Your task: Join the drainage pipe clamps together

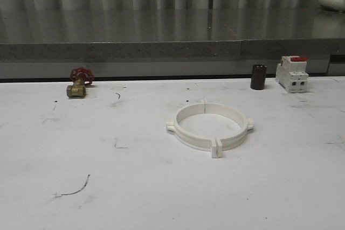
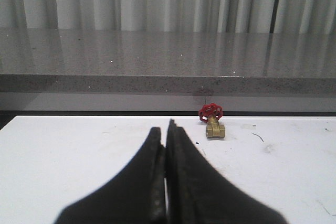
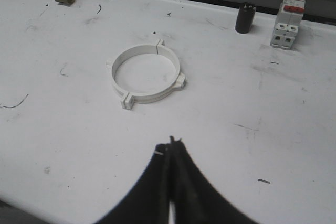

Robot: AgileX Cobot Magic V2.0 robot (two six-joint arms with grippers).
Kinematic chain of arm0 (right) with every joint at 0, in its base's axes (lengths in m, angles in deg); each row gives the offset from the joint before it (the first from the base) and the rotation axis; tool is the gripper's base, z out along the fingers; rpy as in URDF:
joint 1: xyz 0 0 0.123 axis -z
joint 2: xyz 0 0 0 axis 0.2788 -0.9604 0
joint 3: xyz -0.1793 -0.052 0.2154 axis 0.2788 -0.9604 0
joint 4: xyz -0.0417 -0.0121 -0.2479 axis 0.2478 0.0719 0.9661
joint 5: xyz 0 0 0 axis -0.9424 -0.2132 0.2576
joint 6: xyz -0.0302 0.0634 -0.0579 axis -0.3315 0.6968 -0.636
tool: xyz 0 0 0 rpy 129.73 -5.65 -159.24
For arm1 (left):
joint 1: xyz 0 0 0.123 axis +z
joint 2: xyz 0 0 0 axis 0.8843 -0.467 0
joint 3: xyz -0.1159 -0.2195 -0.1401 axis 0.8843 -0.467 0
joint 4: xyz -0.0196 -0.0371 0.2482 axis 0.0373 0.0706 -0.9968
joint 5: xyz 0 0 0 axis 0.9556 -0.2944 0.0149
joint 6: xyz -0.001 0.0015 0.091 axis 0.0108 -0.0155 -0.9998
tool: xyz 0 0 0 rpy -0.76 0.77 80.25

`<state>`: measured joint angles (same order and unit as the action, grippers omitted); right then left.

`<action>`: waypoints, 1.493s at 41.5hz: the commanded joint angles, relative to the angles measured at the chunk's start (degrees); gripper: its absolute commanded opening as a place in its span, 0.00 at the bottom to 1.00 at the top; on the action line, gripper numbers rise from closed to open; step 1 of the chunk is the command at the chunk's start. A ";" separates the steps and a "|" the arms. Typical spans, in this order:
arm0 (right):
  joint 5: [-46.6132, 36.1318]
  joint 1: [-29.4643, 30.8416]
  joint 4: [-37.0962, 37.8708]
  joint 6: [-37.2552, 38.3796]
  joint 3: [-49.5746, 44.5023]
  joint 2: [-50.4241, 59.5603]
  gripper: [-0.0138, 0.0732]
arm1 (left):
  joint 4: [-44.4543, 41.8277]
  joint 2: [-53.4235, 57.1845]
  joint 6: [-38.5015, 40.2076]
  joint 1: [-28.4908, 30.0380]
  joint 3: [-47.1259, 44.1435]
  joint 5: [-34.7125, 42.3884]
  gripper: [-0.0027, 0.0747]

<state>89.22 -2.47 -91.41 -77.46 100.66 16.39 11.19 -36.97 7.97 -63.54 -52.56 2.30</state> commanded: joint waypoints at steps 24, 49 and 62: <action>-3.93 0.17 -0.01 -0.38 0.77 0.86 0.02 | 0.12 0.72 0.06 -0.11 -1.31 3.95 0.01; -35.75 16.07 0.60 -0.68 -32.42 26.41 0.02 | 0.12 0.72 0.06 -0.11 -1.31 3.95 0.01; -35.78 16.07 0.47 -0.38 -33.35 26.41 0.02 | 0.12 0.72 0.06 -0.11 -1.31 3.95 0.01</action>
<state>58.43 13.35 -91.17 -77.83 67.12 41.93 11.19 -36.97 7.97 -63.54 -52.56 2.27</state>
